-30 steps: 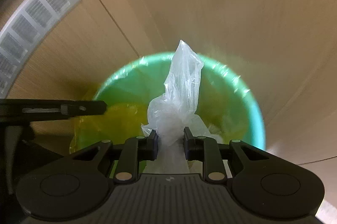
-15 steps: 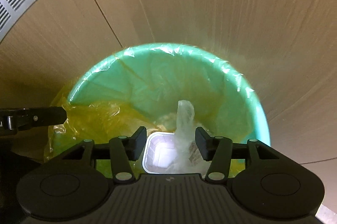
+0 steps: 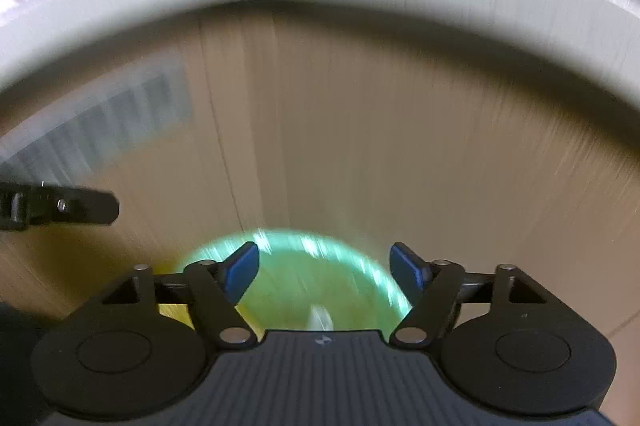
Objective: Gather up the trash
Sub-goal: 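Open the left gripper over the bin dropping the tray while the right gripper releases the bag, then raise both grippers back up to the counter items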
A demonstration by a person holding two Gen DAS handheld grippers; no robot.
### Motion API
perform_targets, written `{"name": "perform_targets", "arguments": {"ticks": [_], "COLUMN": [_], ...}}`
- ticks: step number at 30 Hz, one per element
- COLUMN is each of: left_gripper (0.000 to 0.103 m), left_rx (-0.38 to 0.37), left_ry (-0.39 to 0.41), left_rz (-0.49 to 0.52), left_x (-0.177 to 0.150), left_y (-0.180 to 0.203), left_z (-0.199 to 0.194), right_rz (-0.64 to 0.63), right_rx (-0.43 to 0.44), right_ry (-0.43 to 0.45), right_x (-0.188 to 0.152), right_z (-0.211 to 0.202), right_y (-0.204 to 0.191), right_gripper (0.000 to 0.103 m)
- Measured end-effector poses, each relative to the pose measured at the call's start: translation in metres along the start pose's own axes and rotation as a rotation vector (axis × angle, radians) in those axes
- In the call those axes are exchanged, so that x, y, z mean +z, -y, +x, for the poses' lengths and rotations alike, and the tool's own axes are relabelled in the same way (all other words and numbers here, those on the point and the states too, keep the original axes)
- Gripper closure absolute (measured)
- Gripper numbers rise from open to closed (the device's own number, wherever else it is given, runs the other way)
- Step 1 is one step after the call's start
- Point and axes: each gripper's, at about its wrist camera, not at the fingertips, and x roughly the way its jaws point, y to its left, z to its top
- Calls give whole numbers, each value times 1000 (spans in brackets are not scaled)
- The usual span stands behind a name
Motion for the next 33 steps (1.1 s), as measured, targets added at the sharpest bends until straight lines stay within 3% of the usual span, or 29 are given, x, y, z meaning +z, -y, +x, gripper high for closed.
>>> {"name": "perform_targets", "arguments": {"ticks": [4,8,12,16,20,25,31,33], "left_gripper": [82,82,83,83,83,83,83,83], "left_rx": [72,149,302,375,431,460,467,467], "left_ry": [38,164,329,402,376,341,336,334], "left_rz": [-33,-82,-161,-250,-295,-358,-379,-374], "left_x": [19,48,64,63,59,50,43,39], "left_y": [-3,-14,-38,-67,-96,-131,-167,-172], "left_z": [-62,-141,-206,-250,-260,-268,-277,-278], "right_rz": [-19,-44,-99,-195,-265,-421,-439,-461], "right_rx": [125,199,308,419,506,462,427,412], "right_ry": [83,173,184,158,109,113,14,-11], "right_x": [42,96,161,210,235,237,239,234], "right_z": [-34,-54,-68,-67,-41,0,49,59], "right_y": [-17,-47,-99,-174,-248,-338,-380,-386], "right_gripper": [27,27,27,27,27,27,27,38]}}
